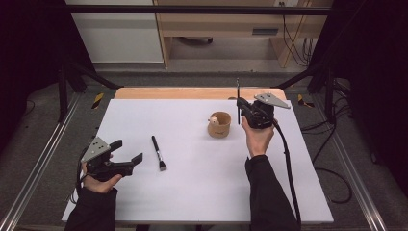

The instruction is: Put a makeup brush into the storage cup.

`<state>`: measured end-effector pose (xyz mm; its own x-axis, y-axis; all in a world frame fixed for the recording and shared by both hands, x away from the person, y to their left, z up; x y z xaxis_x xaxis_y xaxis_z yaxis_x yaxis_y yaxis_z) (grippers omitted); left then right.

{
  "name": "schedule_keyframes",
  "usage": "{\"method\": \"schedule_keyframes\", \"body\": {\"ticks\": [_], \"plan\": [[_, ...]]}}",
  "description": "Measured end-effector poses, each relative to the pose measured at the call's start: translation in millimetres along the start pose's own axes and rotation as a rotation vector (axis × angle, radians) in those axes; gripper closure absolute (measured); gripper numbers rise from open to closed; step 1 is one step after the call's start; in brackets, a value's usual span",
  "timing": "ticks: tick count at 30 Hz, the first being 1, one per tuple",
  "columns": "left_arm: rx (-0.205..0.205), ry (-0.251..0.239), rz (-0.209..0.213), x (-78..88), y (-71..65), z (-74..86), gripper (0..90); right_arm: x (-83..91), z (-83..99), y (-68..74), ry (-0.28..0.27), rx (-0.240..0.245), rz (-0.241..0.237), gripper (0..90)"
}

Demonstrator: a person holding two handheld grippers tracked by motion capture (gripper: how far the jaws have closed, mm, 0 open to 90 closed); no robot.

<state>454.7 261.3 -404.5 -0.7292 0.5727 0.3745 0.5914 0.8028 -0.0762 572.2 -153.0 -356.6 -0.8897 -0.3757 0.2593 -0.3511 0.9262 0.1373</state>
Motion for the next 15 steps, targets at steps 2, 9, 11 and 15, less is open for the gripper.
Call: {"method": "schedule_keyframes", "body": {"ticks": [2, 9, 11, 15], "plan": [[-0.001, 0.000, 0.001, 0.6, 0.7, -0.1, 6.8, -2.6, -0.4, 0.3, -0.001, -0.002, 0.004, 85.8], [0.001, -0.006, 0.000, 1.6, 1.2, -0.5, 6.9, -12.9, 0.0, -0.1, 0.004, -0.001, -0.002, 85.9], [-0.002, -0.002, 0.000, 1.1, 0.9, -0.4, 6.8, -16.8, 0.5, -0.3, 0.005, 0.000, 0.000, 85.9], [-0.002, -0.003, 0.001, 1.0, 0.7, -0.5, 6.8, -24.2, 2.4, -1.8, 0.010, -0.010, -0.001, 85.9]]}}
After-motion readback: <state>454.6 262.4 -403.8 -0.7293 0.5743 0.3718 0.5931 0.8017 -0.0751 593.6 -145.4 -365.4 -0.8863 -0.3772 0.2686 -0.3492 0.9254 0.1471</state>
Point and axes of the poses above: each handheld gripper's, and its own axes: x roughly backward along the jaws, z roughly out of its underside, y roughly to its left, the point moved 3 cm from there along -x, roughly forward along the jaws, and after that the axes turned 2 degrees about z, right-handed, at the moved point
